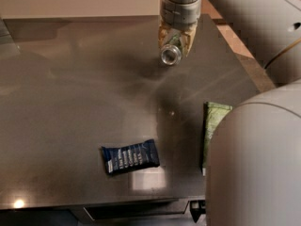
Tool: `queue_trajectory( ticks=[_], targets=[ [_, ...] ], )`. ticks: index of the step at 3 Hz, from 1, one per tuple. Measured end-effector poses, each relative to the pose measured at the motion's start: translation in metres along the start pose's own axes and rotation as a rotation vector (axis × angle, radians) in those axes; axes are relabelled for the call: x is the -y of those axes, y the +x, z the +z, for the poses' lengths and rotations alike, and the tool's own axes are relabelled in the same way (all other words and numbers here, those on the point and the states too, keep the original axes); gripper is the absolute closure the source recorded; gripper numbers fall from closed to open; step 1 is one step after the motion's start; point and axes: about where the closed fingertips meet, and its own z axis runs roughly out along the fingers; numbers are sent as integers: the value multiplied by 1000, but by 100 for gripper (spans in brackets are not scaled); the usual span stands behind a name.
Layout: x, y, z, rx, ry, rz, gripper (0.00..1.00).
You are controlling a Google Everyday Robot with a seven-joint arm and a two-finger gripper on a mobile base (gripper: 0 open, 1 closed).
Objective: Pick green can
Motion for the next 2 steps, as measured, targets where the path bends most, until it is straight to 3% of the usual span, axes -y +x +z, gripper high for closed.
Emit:
queue_trajectory(
  ticks=[2],
  targets=[
    [1, -35, -50, 12, 67, -53, 100]
  ],
)
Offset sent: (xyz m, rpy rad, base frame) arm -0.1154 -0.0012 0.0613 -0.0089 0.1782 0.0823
